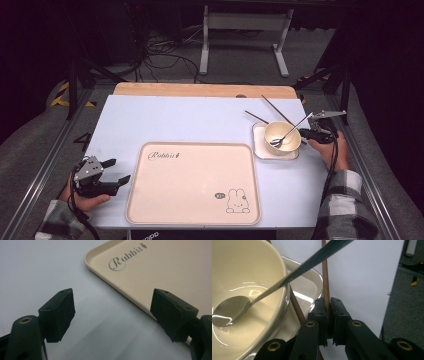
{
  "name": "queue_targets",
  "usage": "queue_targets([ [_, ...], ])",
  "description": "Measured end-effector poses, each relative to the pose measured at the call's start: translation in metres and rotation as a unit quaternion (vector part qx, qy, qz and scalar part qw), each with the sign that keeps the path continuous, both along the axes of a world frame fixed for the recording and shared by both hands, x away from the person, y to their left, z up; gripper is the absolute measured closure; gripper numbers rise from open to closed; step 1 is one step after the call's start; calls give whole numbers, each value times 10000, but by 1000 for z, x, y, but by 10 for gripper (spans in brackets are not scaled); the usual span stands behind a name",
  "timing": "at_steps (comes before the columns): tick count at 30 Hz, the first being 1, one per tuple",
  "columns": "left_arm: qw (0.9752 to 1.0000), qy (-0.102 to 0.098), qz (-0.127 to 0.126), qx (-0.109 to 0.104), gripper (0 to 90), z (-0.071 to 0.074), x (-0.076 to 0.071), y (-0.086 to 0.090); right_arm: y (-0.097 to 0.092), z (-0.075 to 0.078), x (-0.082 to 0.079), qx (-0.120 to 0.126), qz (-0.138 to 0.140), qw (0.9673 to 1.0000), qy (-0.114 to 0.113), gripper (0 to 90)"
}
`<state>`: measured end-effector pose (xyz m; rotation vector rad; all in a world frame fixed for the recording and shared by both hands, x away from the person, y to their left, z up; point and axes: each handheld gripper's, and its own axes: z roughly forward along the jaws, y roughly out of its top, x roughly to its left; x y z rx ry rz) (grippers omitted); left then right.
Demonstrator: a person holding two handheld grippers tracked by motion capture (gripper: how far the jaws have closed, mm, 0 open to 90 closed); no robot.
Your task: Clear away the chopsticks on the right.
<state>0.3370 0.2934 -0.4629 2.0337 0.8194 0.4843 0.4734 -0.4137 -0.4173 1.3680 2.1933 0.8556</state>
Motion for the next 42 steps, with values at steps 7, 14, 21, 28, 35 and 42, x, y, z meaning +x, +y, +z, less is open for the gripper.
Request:
queue_targets([
  [7,10000,-79,7,-15,204,3,-2,1,-7,11,-10,229,-136,9991,-335,849],
  [14,9999,-128,-11,-31,204,4,-4,1,-7,18,-19,329,-299,9978,-482,849],
  [21,9999,-148,-15,-40,204,6,-5,1,-11,25,-28,442,-578,9951,-667,849],
  [28,9999,-149,-46,-61,204,6,-3,0,-13,38,-31,478,-793,9913,-931,849],
  [35,9998,-167,-57,-67,204,6,-4,0,-14,50,-36,616,-861,9871,-1197,849],
  [42,9998,-162,-62,-48,204,6,-4,0,-11,60,-39,537,-833,9860,-1345,849],
])
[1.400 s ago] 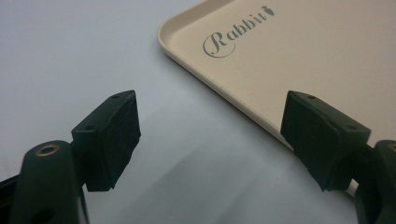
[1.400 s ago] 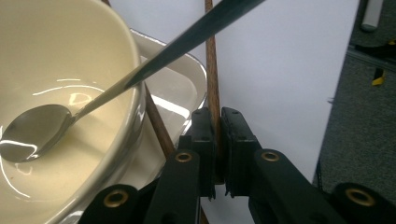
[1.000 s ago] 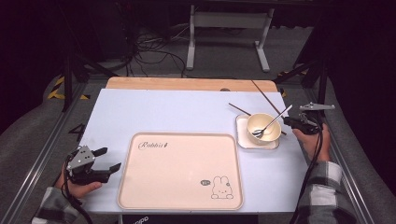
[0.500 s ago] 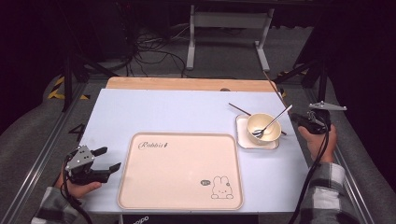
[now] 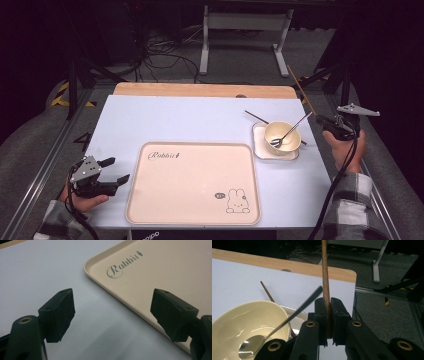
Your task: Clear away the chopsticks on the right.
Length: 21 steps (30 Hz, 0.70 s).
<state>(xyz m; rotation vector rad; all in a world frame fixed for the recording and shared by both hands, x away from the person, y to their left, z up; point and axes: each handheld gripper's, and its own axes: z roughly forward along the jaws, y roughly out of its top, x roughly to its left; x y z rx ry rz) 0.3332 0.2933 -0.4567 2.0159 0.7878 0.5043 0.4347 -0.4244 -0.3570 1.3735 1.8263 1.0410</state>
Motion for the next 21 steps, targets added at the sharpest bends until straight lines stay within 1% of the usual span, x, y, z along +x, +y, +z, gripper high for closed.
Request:
queue_targets([
  [2,10000,4,5,-2,204,0,0,0,-1,4,-2,40,5,10000,-72,849],
  [5,10000,0,0,-2,204,0,0,0,-1,5,-3,51,26,9999,-101,849],
  [6,10000,1,3,-6,204,0,0,0,0,6,-3,62,51,9999,-126,849],
  [7,10000,0,4,-2,204,0,0,0,3,7,-5,137,125,9997,-152,849],
  [13,10000,12,-3,6,204,0,0,0,12,11,-8,32,277,9995,-178,849],
  [21,10000,28,-11,7,204,-1,1,-1,21,10,-16,134,468,9986,-224,849],
])
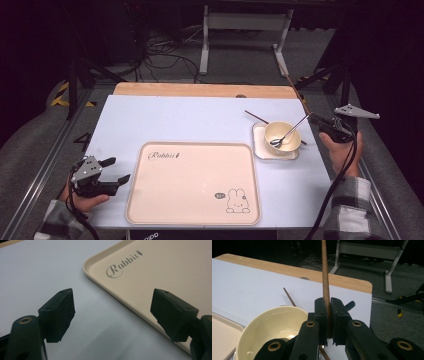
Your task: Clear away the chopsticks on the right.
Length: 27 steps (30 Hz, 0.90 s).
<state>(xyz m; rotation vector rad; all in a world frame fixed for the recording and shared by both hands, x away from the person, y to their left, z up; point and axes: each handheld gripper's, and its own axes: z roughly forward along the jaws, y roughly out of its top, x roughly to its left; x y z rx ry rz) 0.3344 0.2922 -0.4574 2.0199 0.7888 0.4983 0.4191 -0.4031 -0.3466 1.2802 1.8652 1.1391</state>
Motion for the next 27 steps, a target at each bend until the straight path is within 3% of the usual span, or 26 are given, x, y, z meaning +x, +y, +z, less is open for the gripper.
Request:
queue_targets([
  [12,10000,-20,-3,7,204,1,-2,0,24,-8,-33,72,497,9987,-96,849],
  [21,10000,-54,-15,7,203,1,-2,-1,53,-13,-61,35,1061,9943,-111,849],
  [27,10000,-81,-10,17,203,2,-3,0,74,-24,-74,14,1406,9900,71,849],
])
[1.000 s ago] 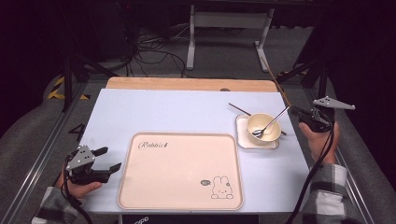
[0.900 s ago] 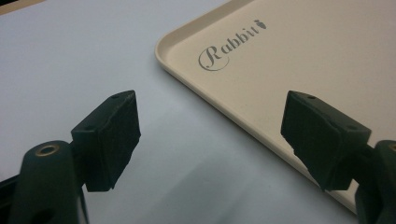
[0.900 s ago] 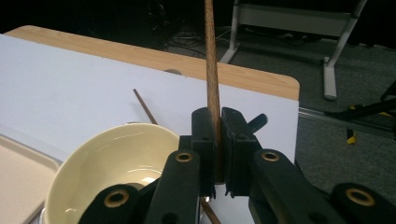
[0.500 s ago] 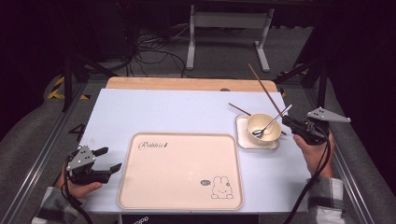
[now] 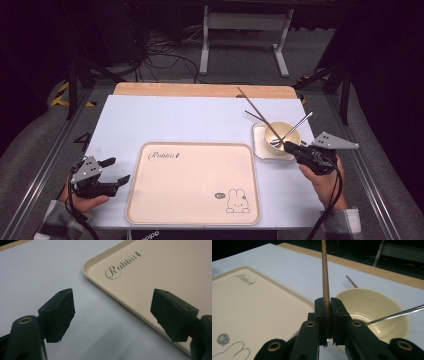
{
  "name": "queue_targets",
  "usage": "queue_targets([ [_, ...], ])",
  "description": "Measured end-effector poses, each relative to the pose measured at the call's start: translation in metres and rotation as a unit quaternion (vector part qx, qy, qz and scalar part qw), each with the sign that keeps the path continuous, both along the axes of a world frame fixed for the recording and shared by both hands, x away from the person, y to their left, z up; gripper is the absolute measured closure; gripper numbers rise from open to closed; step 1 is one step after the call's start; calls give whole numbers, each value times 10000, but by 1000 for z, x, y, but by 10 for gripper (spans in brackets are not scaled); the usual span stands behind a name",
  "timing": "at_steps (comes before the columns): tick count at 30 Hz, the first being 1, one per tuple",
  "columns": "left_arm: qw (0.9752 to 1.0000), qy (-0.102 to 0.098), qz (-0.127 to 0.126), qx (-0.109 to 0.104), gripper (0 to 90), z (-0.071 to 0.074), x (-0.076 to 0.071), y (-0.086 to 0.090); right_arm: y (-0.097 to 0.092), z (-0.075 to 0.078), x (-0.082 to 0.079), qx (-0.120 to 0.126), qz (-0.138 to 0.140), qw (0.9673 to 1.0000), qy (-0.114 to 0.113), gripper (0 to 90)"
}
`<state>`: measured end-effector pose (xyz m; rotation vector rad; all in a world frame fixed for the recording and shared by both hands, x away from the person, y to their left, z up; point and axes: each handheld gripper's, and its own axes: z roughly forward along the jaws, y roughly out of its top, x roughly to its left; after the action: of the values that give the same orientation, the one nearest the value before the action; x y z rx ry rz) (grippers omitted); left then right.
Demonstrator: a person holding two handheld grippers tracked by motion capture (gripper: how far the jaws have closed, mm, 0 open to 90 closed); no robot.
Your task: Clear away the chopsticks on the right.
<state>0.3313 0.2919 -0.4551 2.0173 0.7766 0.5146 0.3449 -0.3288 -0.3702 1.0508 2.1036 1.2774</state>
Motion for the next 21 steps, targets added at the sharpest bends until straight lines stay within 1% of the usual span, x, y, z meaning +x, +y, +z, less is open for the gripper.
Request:
queue_targets([
  [1,10000,-4,2,-14,203,0,-1,0,10,-4,-4,-118,144,9998,71,849],
  [4,10000,-17,-7,2,203,1,-1,0,23,-9,-8,-126,327,9993,152,849],
  [5,10000,-36,-15,18,203,1,-1,0,28,-11,-10,-158,384,9989,200,849],
  [6,10000,-39,-15,2,203,1,-1,0,32,-14,-11,-133,459,9985,255,849],
  [8,10000,-31,-4,-16,203,1,-1,0,44,-19,-15,-274,606,9973,308,849],
  [10,10000,-27,-11,-11,203,1,-1,0,53,-23,-18,-280,720,9963,369,849],
  [14,10000,-35,-21,21,203,1,-1,0,70,-33,-23,-389,910,9937,527,849],
  [15,10000,-32,-17,26,203,1,-1,0,73,-35,-23,-385,933,9933,561,848],
  [16,10000,-36,-17,24,203,1,-1,0,78,-37,-25,-455,990,9922,606,849],
  [21,10000,-38,-29,2,203,1,-2,0,90,-46,-30,-569,1130,9895,703,848],
])
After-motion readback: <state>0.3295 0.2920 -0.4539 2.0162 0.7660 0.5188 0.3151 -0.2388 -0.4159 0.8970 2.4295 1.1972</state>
